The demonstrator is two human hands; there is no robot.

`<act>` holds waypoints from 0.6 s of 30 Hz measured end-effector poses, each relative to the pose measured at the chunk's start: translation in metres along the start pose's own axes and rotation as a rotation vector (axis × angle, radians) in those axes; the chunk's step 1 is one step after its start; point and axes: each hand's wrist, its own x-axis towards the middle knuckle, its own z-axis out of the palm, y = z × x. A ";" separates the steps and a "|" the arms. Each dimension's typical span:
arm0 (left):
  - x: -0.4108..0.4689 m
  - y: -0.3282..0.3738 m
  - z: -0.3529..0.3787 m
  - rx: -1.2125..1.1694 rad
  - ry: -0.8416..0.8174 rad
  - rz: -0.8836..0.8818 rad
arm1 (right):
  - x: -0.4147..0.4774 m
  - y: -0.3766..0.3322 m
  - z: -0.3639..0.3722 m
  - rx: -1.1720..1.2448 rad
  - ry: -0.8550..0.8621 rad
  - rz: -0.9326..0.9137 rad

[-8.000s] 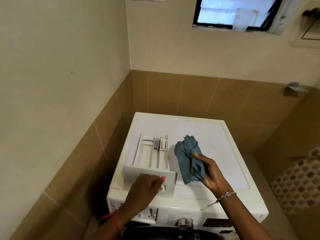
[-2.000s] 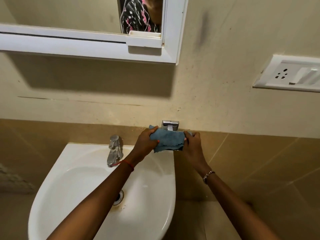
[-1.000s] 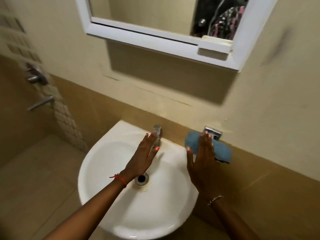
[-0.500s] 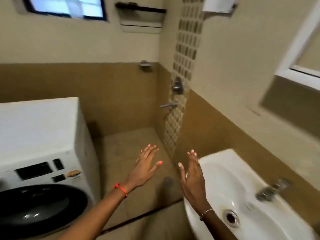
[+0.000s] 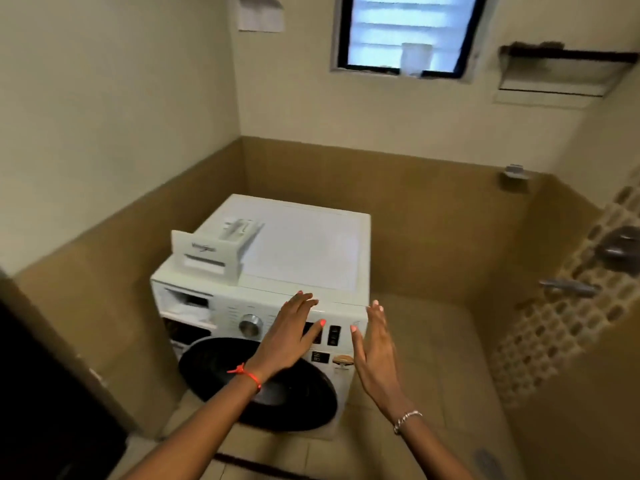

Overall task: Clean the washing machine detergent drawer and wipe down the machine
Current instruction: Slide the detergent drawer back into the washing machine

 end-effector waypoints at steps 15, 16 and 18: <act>0.062 -0.150 -0.063 -0.317 0.173 -0.492 | 0.121 -0.059 0.147 -0.052 -0.322 -0.144; 0.070 -0.159 -0.064 -0.315 0.181 -0.511 | 0.130 -0.060 0.157 -0.051 -0.324 -0.145; 0.085 -0.173 -0.066 -0.320 0.240 -0.561 | 0.147 -0.060 0.175 -0.054 -0.338 -0.148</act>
